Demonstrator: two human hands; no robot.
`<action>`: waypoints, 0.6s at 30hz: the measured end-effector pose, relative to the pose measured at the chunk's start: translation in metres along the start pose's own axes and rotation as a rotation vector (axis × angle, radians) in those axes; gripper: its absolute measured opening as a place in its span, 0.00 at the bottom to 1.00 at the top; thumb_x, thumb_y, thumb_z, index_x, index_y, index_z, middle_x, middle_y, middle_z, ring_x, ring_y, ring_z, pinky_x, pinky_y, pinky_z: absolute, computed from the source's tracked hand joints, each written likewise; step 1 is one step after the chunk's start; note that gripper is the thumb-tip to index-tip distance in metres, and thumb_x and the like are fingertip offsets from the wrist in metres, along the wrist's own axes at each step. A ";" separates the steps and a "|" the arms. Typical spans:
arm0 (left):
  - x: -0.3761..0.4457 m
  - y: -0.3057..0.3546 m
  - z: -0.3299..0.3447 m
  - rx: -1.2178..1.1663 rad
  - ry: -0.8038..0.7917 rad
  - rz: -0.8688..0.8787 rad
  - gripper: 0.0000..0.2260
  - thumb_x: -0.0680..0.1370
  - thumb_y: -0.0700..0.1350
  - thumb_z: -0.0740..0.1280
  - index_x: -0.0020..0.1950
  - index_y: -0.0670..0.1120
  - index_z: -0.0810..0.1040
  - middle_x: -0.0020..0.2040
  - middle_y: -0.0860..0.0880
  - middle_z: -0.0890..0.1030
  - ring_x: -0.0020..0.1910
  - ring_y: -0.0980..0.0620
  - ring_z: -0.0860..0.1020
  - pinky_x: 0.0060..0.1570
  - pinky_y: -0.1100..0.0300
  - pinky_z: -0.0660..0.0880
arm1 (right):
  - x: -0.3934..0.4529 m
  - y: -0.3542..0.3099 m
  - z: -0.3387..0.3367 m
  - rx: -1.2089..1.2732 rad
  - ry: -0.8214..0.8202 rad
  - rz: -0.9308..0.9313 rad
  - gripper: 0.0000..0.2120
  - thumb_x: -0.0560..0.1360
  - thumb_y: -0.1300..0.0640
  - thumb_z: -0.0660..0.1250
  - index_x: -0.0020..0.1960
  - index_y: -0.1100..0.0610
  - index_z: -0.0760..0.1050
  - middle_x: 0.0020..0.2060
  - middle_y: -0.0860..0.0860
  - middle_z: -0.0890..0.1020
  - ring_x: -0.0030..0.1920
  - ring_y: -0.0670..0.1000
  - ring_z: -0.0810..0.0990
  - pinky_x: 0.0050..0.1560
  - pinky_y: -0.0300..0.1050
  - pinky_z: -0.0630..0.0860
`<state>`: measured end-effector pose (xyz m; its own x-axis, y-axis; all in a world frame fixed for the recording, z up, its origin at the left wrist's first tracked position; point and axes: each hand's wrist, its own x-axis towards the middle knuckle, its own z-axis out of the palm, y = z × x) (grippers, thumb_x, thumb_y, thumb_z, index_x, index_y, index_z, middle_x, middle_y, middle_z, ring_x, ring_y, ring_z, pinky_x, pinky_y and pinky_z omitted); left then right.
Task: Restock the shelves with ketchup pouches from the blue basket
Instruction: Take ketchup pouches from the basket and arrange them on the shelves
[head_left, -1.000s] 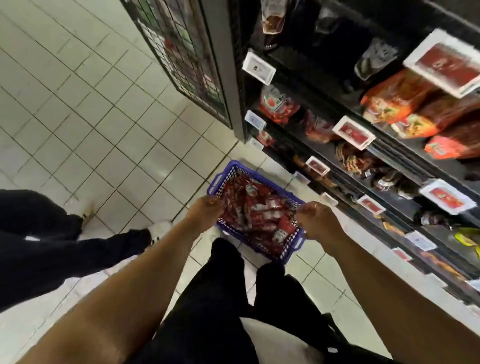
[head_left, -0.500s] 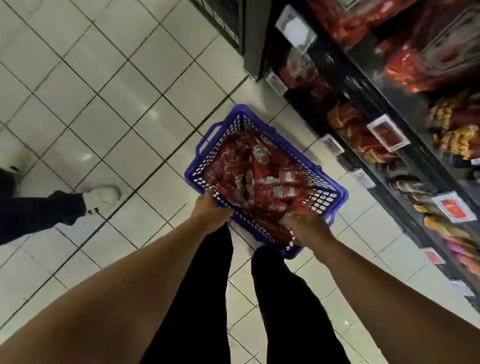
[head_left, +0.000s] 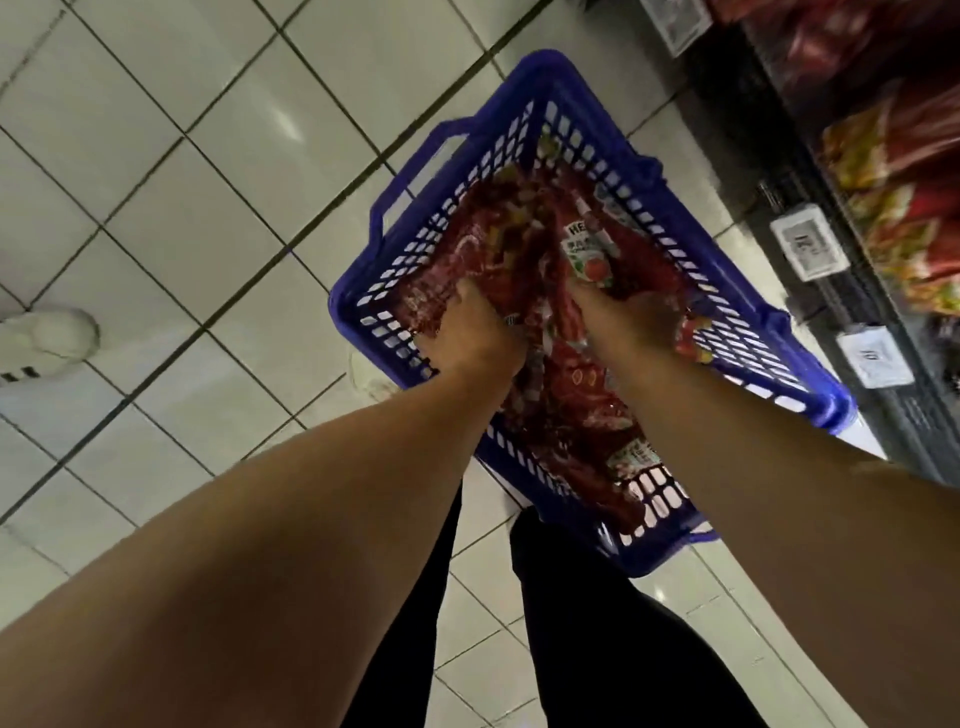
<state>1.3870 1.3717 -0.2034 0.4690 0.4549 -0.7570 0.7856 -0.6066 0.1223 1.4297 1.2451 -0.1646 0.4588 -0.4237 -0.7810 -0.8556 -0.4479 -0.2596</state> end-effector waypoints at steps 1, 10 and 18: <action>0.000 0.002 0.004 0.017 0.044 0.009 0.31 0.71 0.59 0.72 0.70 0.51 0.66 0.62 0.49 0.78 0.64 0.44 0.76 0.70 0.38 0.59 | 0.001 0.000 0.001 0.013 -0.006 0.002 0.53 0.58 0.27 0.73 0.73 0.58 0.72 0.69 0.55 0.78 0.68 0.56 0.76 0.70 0.44 0.69; 0.016 -0.012 -0.014 -0.106 -0.070 0.169 0.15 0.74 0.58 0.72 0.57 0.52 0.84 0.50 0.50 0.85 0.50 0.47 0.82 0.53 0.51 0.80 | 0.005 -0.016 -0.025 0.170 -0.555 0.233 0.23 0.67 0.48 0.79 0.58 0.56 0.81 0.51 0.53 0.86 0.51 0.55 0.85 0.55 0.51 0.81; -0.016 -0.015 -0.035 -0.263 -0.071 0.236 0.11 0.83 0.48 0.61 0.53 0.47 0.83 0.48 0.50 0.82 0.48 0.48 0.79 0.50 0.57 0.74 | -0.034 0.012 -0.070 0.549 -0.815 0.156 0.26 0.62 0.61 0.79 0.59 0.60 0.78 0.47 0.58 0.86 0.46 0.58 0.87 0.44 0.55 0.83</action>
<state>1.3816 1.3969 -0.1708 0.6282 0.2703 -0.7296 0.7402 -0.4966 0.4534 1.4203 1.1993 -0.1012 0.2028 0.3153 -0.9271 -0.9791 0.0803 -0.1868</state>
